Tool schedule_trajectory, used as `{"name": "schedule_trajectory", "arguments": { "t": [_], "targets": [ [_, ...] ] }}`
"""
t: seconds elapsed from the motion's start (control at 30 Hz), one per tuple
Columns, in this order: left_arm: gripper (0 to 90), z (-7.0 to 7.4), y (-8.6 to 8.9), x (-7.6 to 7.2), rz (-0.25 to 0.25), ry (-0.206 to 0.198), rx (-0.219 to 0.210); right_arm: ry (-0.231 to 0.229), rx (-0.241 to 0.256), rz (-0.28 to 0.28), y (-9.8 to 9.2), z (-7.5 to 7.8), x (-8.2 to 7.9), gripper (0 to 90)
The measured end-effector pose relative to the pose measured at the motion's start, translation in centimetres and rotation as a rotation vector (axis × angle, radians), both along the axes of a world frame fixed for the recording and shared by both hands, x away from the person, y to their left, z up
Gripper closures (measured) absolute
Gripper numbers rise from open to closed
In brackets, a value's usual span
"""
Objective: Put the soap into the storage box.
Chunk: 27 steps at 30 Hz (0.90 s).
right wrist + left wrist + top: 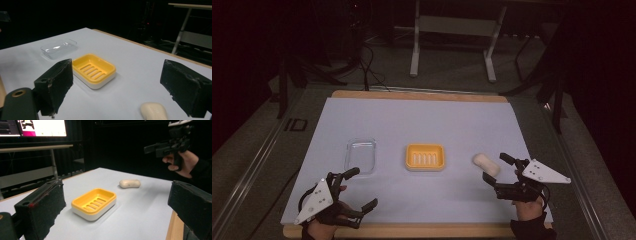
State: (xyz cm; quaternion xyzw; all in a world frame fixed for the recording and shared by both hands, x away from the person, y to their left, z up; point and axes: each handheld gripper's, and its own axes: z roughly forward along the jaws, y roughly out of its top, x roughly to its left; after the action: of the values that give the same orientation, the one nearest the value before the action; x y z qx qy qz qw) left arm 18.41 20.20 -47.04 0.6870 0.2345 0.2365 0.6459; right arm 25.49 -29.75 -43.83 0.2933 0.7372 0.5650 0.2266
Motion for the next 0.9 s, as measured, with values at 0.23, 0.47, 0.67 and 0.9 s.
{"name": "schedule_trajectory", "arguments": {
  "t": [0.23, 0.47, 0.67, 0.9],
  "targets": [
    [1.1, -0.1, -0.2, -0.1, -0.015, 0.013, 0.009, -0.008, -0.009, 0.029, 0.1, -0.1, 0.1, 11.1],
    [1.1, 0.0, 0.1, -0.2, -0.014, 0.012, 0.005, -0.03, -0.029, 0.096, 0.4, 0.1, 0.4, 11.2],
    [1.1, 0.0, 0.0, -0.2, -0.009, 0.009, 0.008, -0.008, -0.043, 0.161, 0.6, 0.9, 1.1, 11.2],
    [1.1, 0.0, 0.1, -0.1, -0.007, 0.015, 0.01, 0.006, -0.166, 0.22, 1.6, 1.3, 1.8, 11.2]
  ]
}}
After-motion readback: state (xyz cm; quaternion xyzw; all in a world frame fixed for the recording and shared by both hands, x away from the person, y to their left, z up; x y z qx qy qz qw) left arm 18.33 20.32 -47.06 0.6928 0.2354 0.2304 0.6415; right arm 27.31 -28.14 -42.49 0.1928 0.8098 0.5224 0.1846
